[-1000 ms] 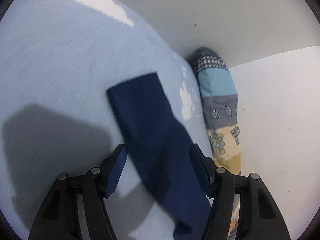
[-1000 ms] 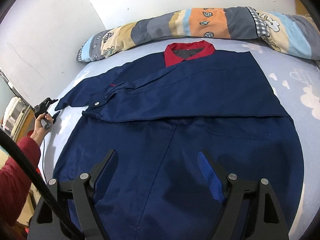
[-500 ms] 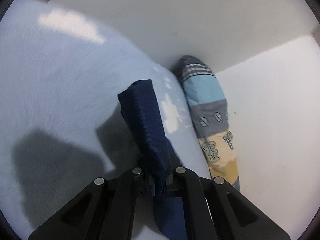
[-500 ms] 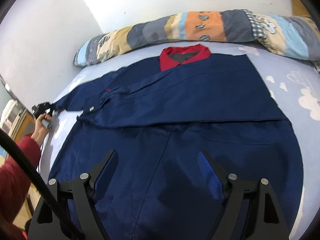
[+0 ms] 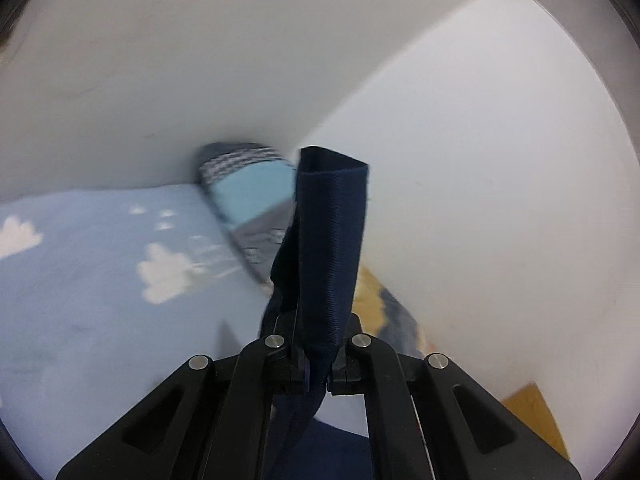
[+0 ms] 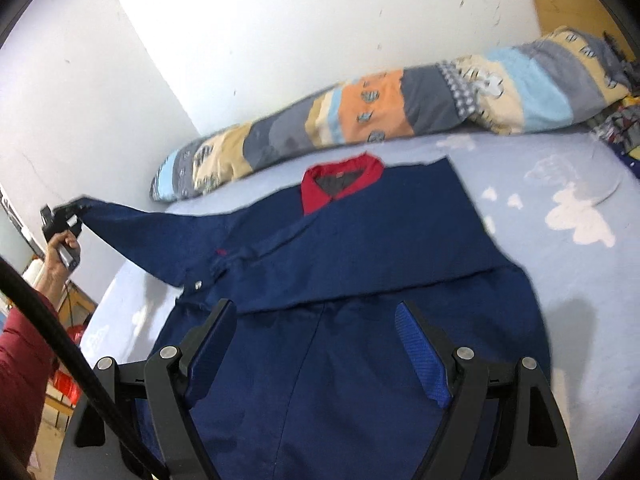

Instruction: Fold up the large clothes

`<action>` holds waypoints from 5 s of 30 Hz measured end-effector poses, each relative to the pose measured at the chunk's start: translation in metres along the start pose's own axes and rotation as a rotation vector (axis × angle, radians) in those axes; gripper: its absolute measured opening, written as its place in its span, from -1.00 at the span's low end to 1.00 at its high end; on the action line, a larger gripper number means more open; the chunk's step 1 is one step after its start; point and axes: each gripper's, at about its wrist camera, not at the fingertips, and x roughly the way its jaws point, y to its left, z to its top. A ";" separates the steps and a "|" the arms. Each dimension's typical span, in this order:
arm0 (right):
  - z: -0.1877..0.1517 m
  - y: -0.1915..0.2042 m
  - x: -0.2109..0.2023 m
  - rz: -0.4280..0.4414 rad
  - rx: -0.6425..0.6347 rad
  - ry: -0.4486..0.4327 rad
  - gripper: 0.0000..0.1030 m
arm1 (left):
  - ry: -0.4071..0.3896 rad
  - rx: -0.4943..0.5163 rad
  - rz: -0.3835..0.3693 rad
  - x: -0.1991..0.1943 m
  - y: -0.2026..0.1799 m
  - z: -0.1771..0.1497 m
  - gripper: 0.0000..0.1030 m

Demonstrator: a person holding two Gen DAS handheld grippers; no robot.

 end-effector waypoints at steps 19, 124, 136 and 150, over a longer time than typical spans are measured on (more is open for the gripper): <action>0.018 -0.029 -0.085 0.030 0.088 -0.176 0.66 | 0.305 0.319 -0.366 0.047 -0.329 -0.226 -0.92; -0.137 -0.032 0.018 -0.382 -0.119 0.388 0.45 | 0.855 0.780 0.309 -0.170 0.012 -0.420 0.76; -0.138 -0.087 -0.072 -0.217 0.220 0.258 0.47 | 0.916 0.619 0.249 -0.220 0.023 -0.435 0.06; -0.189 -0.137 -0.081 -0.098 0.504 0.349 0.08 | 0.999 0.579 0.162 -0.230 0.029 -0.437 0.18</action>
